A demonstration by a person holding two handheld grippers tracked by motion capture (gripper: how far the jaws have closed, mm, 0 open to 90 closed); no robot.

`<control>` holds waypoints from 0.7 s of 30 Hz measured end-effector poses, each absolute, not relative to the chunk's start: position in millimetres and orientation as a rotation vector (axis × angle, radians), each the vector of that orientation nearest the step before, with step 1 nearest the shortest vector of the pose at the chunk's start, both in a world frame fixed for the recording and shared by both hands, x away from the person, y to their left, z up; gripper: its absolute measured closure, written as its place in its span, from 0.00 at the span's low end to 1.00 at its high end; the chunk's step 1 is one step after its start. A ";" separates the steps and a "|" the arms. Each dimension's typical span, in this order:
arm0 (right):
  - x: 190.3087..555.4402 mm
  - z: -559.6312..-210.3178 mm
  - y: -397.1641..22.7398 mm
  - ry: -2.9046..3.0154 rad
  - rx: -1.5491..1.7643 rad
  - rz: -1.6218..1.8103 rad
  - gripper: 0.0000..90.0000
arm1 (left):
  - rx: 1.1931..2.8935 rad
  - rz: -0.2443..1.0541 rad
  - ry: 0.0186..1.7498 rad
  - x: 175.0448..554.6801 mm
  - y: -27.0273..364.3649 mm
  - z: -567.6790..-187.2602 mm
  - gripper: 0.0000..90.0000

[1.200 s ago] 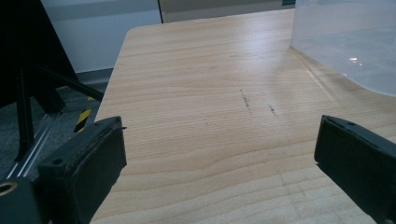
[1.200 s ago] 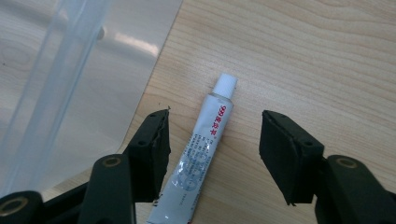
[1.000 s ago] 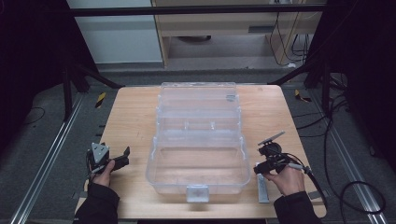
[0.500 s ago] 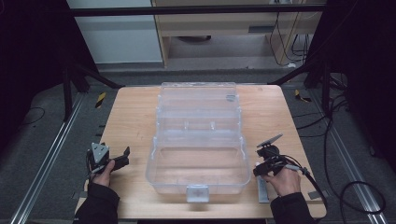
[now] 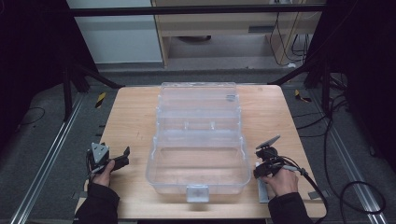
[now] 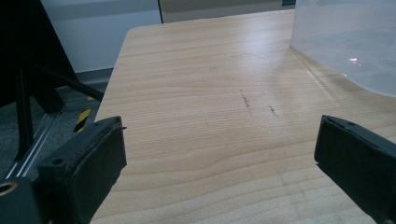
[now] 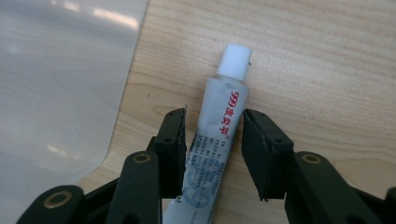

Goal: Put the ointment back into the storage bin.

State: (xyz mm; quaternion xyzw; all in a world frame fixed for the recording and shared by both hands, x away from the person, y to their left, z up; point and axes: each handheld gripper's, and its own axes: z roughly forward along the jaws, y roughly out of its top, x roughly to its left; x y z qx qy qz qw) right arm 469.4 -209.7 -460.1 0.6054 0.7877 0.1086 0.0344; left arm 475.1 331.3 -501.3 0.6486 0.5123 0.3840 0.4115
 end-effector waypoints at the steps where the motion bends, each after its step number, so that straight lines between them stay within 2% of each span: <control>1: 468.9 -460.9 -209.8 2.422 1.868 0.332 0.69 | 1.632 0.967 1.289 475.1 331.3 -501.3 0.02; 10: 468.9 -464.5 -208.1 2.448 1.847 0.311 0.76 | 1.632 0.966 1.289 475.1 331.3 -501.3 0.02; 21: 469.3 -464.8 -206.7 2.456 1.808 0.265 0.78 | 1.632 0.966 1.289 475.2 331.3 -501.3 0.02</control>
